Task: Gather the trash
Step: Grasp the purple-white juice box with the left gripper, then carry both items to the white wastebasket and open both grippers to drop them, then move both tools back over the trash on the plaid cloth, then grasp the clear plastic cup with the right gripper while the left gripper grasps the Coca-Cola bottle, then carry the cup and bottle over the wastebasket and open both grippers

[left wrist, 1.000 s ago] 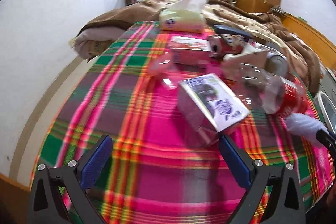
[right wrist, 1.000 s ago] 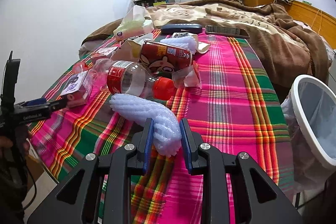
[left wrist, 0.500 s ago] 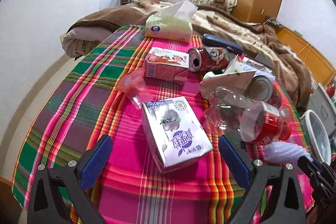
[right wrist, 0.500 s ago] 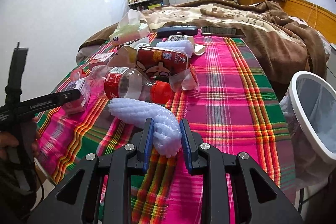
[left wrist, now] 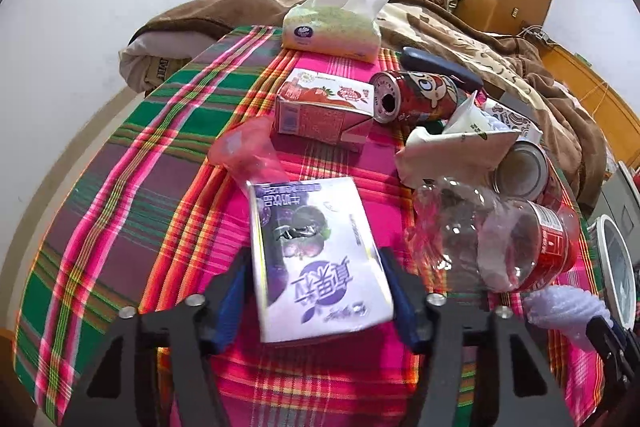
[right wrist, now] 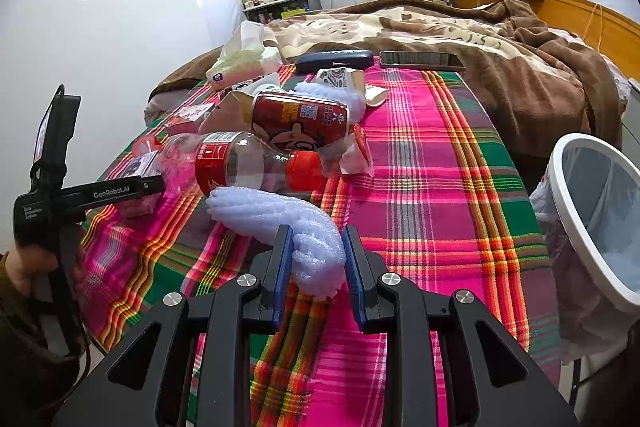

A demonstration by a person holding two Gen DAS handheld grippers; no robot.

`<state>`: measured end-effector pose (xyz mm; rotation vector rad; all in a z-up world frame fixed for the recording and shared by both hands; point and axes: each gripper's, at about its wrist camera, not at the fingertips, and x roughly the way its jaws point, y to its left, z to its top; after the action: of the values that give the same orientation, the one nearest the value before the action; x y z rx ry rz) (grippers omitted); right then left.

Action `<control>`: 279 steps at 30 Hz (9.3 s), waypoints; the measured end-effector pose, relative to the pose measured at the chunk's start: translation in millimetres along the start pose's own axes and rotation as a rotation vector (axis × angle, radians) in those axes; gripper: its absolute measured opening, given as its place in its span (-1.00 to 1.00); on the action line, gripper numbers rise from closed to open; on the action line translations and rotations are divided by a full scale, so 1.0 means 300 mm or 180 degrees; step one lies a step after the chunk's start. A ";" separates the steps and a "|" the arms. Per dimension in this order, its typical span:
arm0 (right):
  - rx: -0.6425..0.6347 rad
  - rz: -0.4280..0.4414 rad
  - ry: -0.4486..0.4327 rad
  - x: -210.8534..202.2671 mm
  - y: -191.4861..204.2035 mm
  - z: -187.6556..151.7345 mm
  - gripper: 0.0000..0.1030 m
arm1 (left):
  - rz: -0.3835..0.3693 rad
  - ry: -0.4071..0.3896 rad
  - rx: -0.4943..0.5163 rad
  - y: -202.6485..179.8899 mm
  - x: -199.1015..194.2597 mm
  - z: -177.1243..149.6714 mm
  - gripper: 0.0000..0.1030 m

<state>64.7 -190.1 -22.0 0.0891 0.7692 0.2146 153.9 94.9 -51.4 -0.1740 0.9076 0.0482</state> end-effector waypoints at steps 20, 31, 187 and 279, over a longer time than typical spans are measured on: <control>0.0156 -0.0026 -0.0244 -0.102 -0.089 0.034 -0.49 | -0.0038 -0.0425 0.0149 -0.090 -0.244 -0.027 0.12; 0.0291 -0.0223 -0.0456 -0.182 -0.189 0.064 -0.49 | -0.0359 -0.0616 0.0500 -0.309 -0.355 -0.027 0.12; 0.0091 0.0159 0.0433 0.126 -0.130 0.108 -0.69 | -0.0923 -0.0190 0.1011 -0.266 -0.124 0.019 0.55; 0.0304 0.0068 0.0099 -0.041 -0.352 0.087 0.06 | -0.1154 0.0277 0.1378 -0.646 -0.121 -0.097 0.27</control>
<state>91.2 -295.9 -11.9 0.1850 0.8098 0.1998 131.4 -99.8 -15.3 0.0657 0.9404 -0.4923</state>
